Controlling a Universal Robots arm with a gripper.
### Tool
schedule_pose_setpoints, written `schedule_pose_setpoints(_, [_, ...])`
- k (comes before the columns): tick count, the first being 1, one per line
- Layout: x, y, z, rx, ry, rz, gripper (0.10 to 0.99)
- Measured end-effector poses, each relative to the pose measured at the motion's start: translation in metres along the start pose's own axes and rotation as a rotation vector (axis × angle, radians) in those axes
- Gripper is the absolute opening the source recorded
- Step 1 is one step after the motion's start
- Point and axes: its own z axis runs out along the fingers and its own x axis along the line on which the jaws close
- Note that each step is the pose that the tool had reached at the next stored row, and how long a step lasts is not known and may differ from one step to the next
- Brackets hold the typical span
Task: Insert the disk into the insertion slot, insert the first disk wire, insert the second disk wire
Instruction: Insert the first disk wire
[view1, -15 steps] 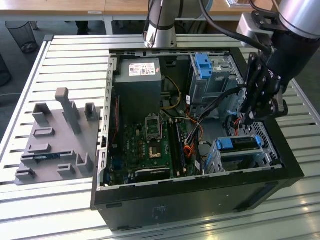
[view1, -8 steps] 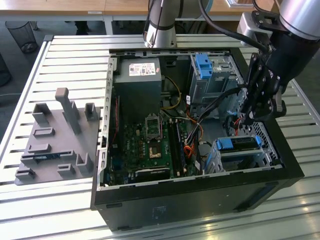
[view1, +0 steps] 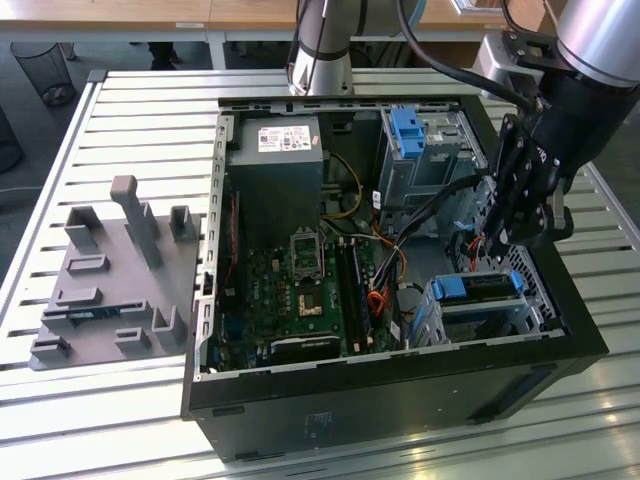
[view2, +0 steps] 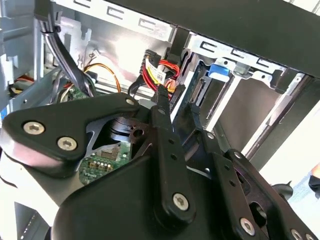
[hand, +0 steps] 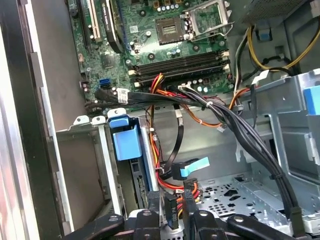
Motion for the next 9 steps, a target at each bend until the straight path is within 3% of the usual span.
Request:
schedule_pose_setpoints(2, [-0.0009,-0.0015,0.0006,0.001,0.0057,0.007,0.322])
schedule_pose_setpoints(6, [-0.0015,-0.0023,0.0017,0.002,0.0092,0.021,0.306])
schedule_pose_setpoints(8, [-0.0016,-0.0025,0.0020,0.002,0.0100,0.027,0.184])
schedule_pose_setpoints(9, [-0.0017,-0.0026,0.0022,0.002,0.0104,0.029,0.184])
